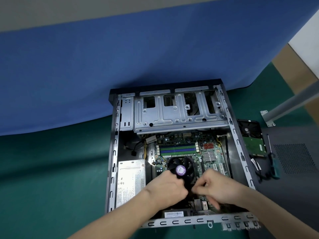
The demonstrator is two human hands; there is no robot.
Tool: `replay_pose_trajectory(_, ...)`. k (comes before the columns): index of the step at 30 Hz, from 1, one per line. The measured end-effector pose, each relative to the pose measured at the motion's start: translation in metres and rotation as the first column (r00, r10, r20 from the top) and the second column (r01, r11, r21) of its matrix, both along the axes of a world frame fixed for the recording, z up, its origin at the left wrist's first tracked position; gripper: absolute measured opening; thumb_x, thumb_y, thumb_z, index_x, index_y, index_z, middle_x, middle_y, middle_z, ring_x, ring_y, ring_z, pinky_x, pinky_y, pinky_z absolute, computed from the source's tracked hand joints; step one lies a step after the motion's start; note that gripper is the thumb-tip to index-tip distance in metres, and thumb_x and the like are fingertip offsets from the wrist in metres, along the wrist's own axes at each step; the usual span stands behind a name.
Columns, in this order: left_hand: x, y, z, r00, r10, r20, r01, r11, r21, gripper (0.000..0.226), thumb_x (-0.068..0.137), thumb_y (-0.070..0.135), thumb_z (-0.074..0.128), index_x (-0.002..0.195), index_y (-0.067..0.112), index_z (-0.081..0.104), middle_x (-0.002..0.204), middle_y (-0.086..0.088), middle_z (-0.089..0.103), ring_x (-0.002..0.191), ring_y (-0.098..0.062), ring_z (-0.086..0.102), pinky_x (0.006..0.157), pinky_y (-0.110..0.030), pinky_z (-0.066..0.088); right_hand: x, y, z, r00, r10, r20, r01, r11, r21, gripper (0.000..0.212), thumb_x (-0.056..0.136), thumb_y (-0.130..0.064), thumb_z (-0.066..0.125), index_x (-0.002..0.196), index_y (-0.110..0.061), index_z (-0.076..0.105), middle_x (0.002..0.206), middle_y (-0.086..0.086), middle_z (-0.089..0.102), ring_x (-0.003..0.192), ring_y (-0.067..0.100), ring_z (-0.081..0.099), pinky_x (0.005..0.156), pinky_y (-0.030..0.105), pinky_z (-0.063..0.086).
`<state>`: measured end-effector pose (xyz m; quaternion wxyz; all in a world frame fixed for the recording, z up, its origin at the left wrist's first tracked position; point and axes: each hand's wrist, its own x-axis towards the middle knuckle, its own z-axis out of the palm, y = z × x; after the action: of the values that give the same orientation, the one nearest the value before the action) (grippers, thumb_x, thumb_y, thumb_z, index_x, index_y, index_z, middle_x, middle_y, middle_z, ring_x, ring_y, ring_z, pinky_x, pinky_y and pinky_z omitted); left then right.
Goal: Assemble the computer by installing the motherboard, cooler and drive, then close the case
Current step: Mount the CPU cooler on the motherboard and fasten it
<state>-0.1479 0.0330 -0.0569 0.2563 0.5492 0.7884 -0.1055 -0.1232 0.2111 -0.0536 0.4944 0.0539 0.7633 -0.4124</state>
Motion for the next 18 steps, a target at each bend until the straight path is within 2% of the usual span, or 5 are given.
replay_pose_trajectory(3, -0.006, -0.006, 0.009, 0.987, 0.16, 0.031, -0.163, 0.979, 0.125, 0.024, 0.089, 0.009, 0.05, 0.108, 0.016, 0.063, 0.096, -0.003, 0.063, 0.079, -0.028, 0.063, 0.061, -0.034, 0.04, -0.01, 0.002, 0.001, 0.99, -0.109, -0.084, 0.111, 0.994, 0.021, 0.021, 0.096, -0.032, 0.056, 0.086, -0.021, 0.071, 0.039, -0.001, 0.053, 0.035, 0.011, 0.039, 0.091, 0.023, 0.047)
replay_pose_trajectory(7, -0.046, -0.029, 0.025, 0.787, 0.614, 0.063, -0.601, 0.74, 0.302, 0.022, 0.09, 0.028, 0.048, 0.107, 0.028, 0.064, 0.107, 0.008, 0.06, 0.095, -0.022, 0.061, 0.074, -0.032, 0.046, -0.029, -0.011, 0.003, 0.909, -0.246, -0.337, 0.273, 0.961, 0.035, 0.019, 0.095, -0.031, 0.059, 0.082, -0.021, 0.069, 0.04, 0.0, 0.055, 0.038, 0.012, 0.048, 0.059, 0.017, 0.044)
replay_pose_trajectory(10, -0.071, -0.042, 0.026, 0.7, 0.708, -0.088, -0.706, 0.706, 0.064, 0.023, 0.09, 0.009, 0.048, 0.109, 0.017, 0.06, 0.108, -0.003, 0.059, 0.097, -0.028, 0.06, 0.071, -0.035, 0.045, -0.041, -0.032, -0.001, 0.782, -0.203, -0.589, 0.328, 0.938, 0.113, 0.014, 0.091, -0.027, 0.064, 0.077, -0.029, 0.064, 0.05, -0.006, 0.058, 0.052, 0.008, 0.055, 0.06, 0.023, 0.044)
replay_pose_trajectory(13, -0.089, -0.04, 0.012, 0.644, 0.76, 0.087, -0.732, 0.645, -0.221, 0.034, 0.087, -0.002, 0.042, 0.116, 0.01, 0.053, 0.11, -0.011, 0.056, 0.096, -0.03, 0.058, 0.073, -0.034, 0.046, -0.052, -0.056, -0.008, 0.704, -0.12, -0.7, 0.287, 0.95, 0.126, 0.01, 0.092, -0.021, 0.062, 0.097, -0.026, 0.069, 0.083, -0.012, 0.064, 0.084, 0.007, 0.05, 0.078, 0.024, 0.036)
replay_pose_trajectory(18, -0.117, -0.045, -0.013, 0.531, 0.792, 0.303, -0.669, 0.611, -0.424, 0.046, 0.092, -0.001, 0.037, 0.131, 0.016, 0.051, 0.114, -0.014, 0.062, 0.089, -0.027, 0.063, 0.077, -0.035, 0.056, -0.073, -0.08, -0.03, 0.842, 0.016, -0.539, 0.147, 0.955, 0.257, 0.031, 0.094, -0.034, 0.059, 0.124, -0.025, 0.063, 0.121, 0.008, 0.061, 0.121, 0.028, 0.045, 0.104, 0.038, 0.036)
